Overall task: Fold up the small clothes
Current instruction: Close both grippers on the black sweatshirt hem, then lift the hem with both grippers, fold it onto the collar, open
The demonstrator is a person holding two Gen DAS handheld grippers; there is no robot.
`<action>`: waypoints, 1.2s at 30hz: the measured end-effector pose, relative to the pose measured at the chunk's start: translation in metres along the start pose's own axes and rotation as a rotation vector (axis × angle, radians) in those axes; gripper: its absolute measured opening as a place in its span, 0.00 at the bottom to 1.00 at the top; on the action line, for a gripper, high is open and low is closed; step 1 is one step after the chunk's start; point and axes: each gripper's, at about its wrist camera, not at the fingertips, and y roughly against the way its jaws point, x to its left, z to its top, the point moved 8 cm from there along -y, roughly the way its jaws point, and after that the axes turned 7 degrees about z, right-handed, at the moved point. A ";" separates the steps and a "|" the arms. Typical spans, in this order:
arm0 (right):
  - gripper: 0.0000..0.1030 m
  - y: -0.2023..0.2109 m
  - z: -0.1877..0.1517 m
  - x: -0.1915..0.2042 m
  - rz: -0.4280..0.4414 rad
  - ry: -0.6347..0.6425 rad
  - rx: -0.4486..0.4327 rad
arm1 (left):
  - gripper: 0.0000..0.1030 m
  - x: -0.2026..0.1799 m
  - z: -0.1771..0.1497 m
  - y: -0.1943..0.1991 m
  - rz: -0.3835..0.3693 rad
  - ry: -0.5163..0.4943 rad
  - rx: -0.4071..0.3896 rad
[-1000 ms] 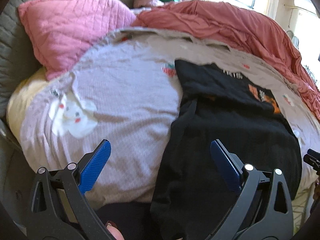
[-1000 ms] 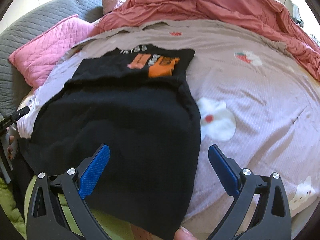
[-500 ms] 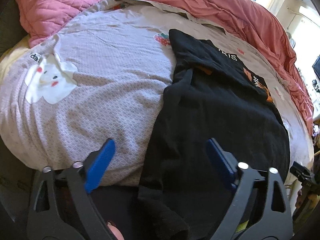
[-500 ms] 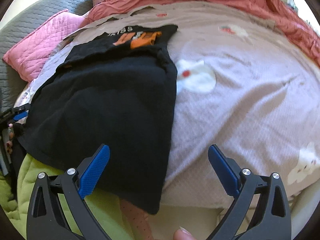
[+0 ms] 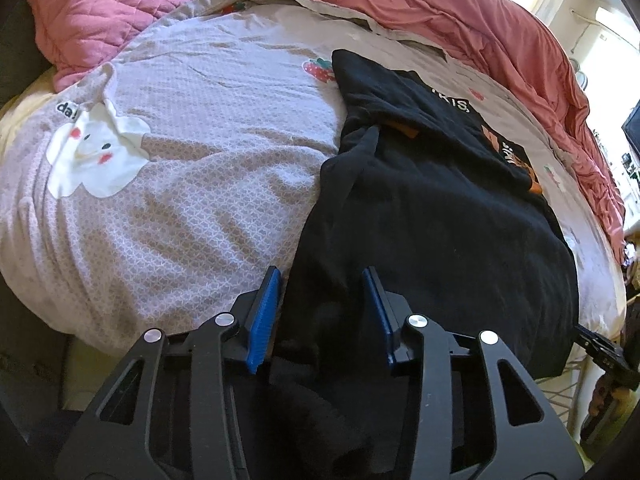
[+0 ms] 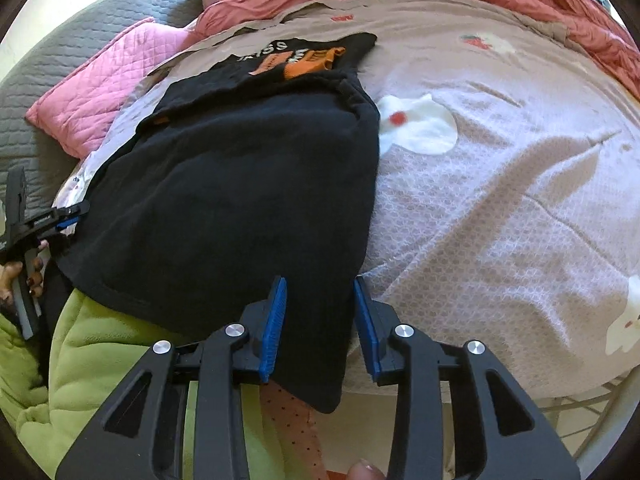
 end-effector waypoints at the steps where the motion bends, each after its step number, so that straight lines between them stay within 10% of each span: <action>1: 0.34 -0.003 -0.001 -0.001 0.009 -0.008 0.004 | 0.33 0.001 -0.001 -0.001 0.002 0.000 0.004; 20: 0.33 -0.006 0.005 0.016 0.168 0.003 -0.057 | 0.20 0.001 -0.007 -0.001 0.027 0.009 0.003; 22: 0.20 -0.004 0.009 0.018 0.212 -0.002 -0.067 | 0.13 0.004 -0.005 -0.001 0.019 0.032 -0.004; 36: 0.07 0.045 0.110 0.019 0.259 0.084 -0.326 | 0.05 -0.021 0.069 0.027 -0.086 0.071 -0.112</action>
